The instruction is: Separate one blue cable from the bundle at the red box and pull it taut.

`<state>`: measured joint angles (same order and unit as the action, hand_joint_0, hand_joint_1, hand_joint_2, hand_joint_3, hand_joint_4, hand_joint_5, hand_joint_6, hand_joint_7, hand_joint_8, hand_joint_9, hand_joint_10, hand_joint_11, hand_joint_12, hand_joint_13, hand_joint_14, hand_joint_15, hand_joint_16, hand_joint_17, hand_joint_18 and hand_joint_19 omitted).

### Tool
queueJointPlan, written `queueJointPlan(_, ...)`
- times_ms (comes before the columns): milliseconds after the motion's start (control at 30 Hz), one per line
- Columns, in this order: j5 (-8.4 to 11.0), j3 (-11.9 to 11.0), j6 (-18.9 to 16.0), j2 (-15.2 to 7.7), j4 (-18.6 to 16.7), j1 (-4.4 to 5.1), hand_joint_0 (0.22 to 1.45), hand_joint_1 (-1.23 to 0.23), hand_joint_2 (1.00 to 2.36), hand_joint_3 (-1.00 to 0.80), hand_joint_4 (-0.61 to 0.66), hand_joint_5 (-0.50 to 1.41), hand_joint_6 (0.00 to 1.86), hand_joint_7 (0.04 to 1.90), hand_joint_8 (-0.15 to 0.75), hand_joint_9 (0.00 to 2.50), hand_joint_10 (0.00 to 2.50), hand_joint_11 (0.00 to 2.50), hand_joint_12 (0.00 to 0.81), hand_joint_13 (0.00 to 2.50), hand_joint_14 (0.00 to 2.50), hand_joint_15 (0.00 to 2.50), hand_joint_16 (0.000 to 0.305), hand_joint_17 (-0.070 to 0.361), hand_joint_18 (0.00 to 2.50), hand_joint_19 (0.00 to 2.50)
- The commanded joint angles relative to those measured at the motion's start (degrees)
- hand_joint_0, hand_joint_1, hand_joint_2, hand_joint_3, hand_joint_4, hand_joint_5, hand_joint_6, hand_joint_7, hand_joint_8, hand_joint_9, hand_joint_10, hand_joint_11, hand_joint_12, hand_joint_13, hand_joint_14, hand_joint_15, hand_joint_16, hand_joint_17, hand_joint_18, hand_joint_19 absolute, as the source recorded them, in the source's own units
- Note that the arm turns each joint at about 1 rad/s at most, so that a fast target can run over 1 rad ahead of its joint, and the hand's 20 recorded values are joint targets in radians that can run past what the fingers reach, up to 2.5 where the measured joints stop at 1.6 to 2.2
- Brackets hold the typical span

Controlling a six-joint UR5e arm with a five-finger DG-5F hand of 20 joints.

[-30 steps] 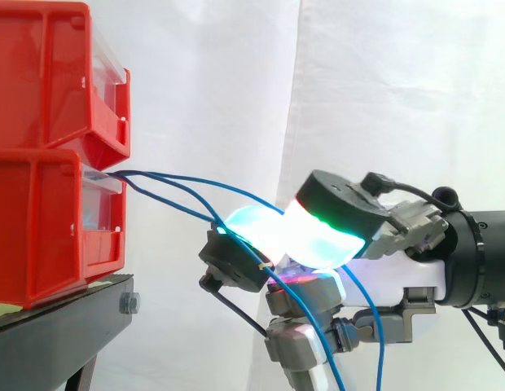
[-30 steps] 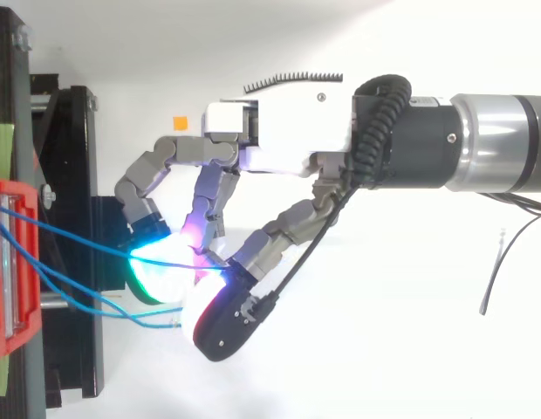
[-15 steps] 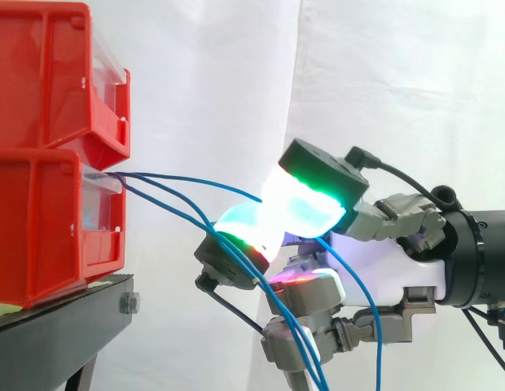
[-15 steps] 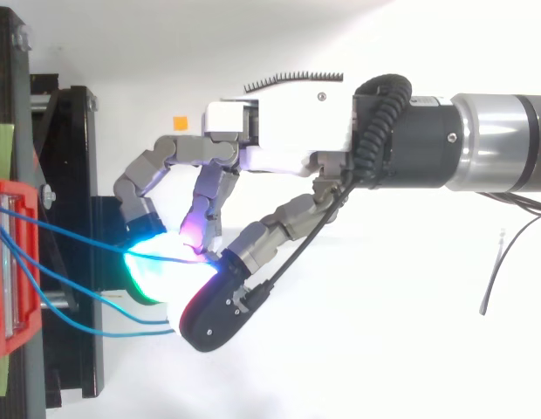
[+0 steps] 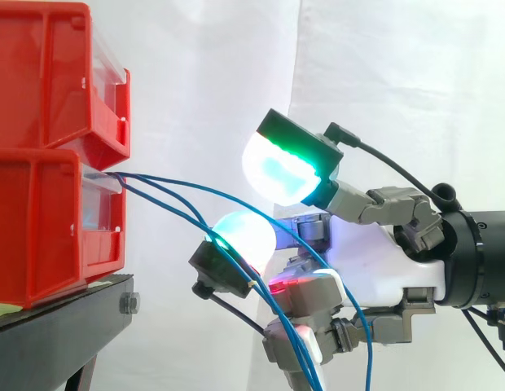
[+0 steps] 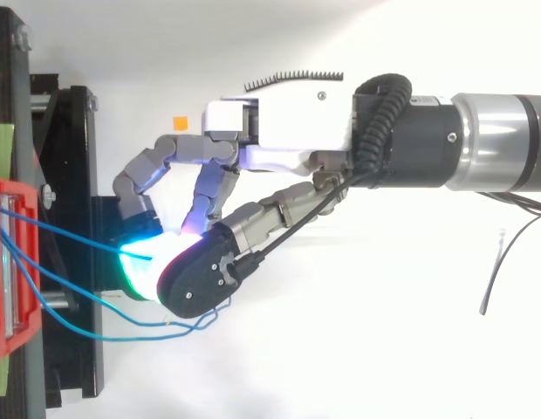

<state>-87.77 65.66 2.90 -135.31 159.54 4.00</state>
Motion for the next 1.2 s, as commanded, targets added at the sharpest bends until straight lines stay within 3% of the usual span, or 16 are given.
queueJointPlan(0, 0.05, 0.0, 0.0, 0.0, 0.2, -0.05, 0.51, -0.49, 1.0, -0.5, 0.04, -0.12, 0.76, 1.15, 0.306, 1.24, 0.03, 1.18, 0.398, 1.08, 0.03, 0.86, 0.057, 0.128, 0.88, 0.91)
queueJointPlan(200, 0.05, 0.0, 0.1, 0.0, 0.2, -0.31, 0.58, -0.46, 1.0, -0.5, 0.03, -0.12, 0.76, 1.19, 0.288, 1.25, 0.03, 1.18, 0.382, 1.08, 0.03, 0.88, 0.053, 0.119, 0.85, 0.93)
queueJointPlan(633, 0.23, -0.5, 2.3, 0.6, 0.2, -0.49, 0.54, -0.53, 1.0, -0.5, 0.05, -0.16, 0.82, 1.18, 0.288, 1.24, 0.03, 1.27, 0.401, 1.08, 0.03, 0.86, 0.056, 0.126, 0.87, 0.92)
queueJointPlan(933, 0.14, -0.5, 3.9, 2.7, 7.4, -0.66, 0.54, -0.53, 1.0, -0.5, 0.06, -0.17, 0.85, 1.15, 0.272, 1.27, 0.02, 1.43, 0.401, 1.08, 0.03, 0.86, 0.056, 0.127, 0.87, 0.91)
queueJointPlan(1167, 0.32, -0.5, 4.0, 2.9, 8.3, -0.58, 0.55, -0.5, 1.0, -0.5, 0.07, -0.18, 0.85, 1.14, 0.251, 1.3, 0.02, 1.58, 0.397, 1.07, 0.03, 0.87, 0.056, 0.126, 0.86, 0.9)
